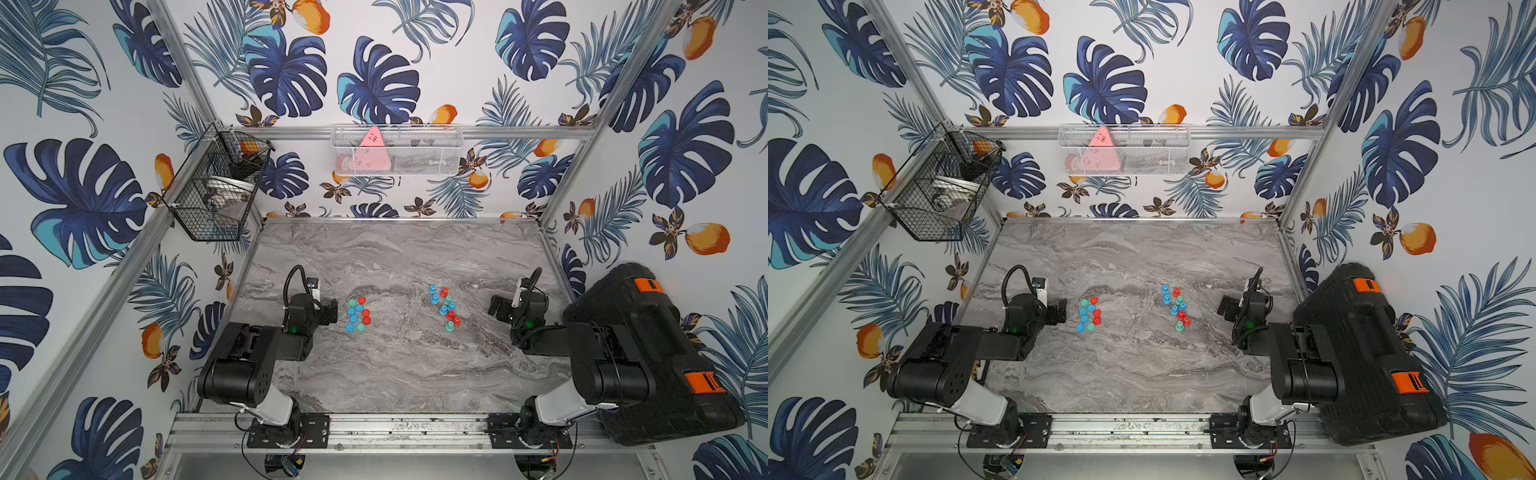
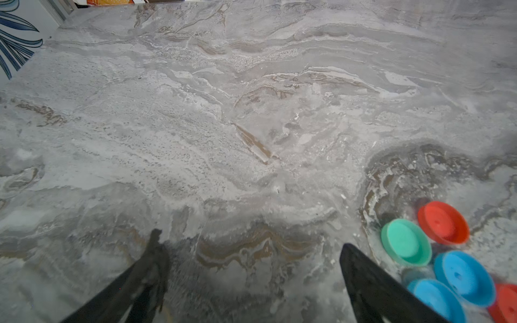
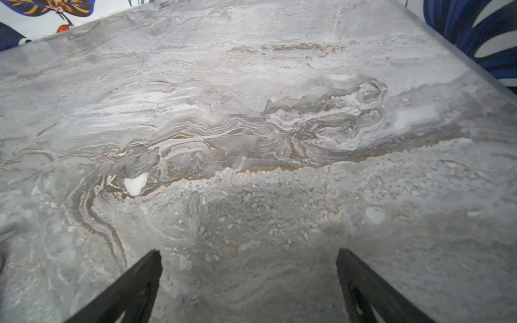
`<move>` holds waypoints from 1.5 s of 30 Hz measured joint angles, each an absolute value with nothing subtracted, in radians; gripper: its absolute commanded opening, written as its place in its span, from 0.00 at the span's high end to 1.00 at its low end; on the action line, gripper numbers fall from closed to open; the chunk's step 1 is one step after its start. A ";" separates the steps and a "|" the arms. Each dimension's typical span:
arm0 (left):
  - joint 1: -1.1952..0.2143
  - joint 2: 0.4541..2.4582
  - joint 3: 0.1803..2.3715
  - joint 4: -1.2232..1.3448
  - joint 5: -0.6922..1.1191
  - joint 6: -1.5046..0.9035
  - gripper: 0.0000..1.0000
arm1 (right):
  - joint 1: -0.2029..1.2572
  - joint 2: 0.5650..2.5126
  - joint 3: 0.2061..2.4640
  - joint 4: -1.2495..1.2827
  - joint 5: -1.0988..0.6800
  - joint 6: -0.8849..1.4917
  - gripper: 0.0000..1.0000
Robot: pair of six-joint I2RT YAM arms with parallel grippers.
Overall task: Close the stamp cap
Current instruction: Move the cover to the center of the board.
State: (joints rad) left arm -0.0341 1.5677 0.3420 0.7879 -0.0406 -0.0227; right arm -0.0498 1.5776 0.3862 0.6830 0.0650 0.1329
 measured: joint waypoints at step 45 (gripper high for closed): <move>-0.035 1.607 0.382 0.948 -0.084 0.001 0.01 | -0.042 1.608 0.422 0.865 0.004 0.062 0.00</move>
State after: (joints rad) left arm -0.0349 1.6070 0.3817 0.9478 -0.0837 0.0010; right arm -0.0422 1.6085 0.4217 0.8654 0.0044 0.0620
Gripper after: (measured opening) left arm 0.991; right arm 0.995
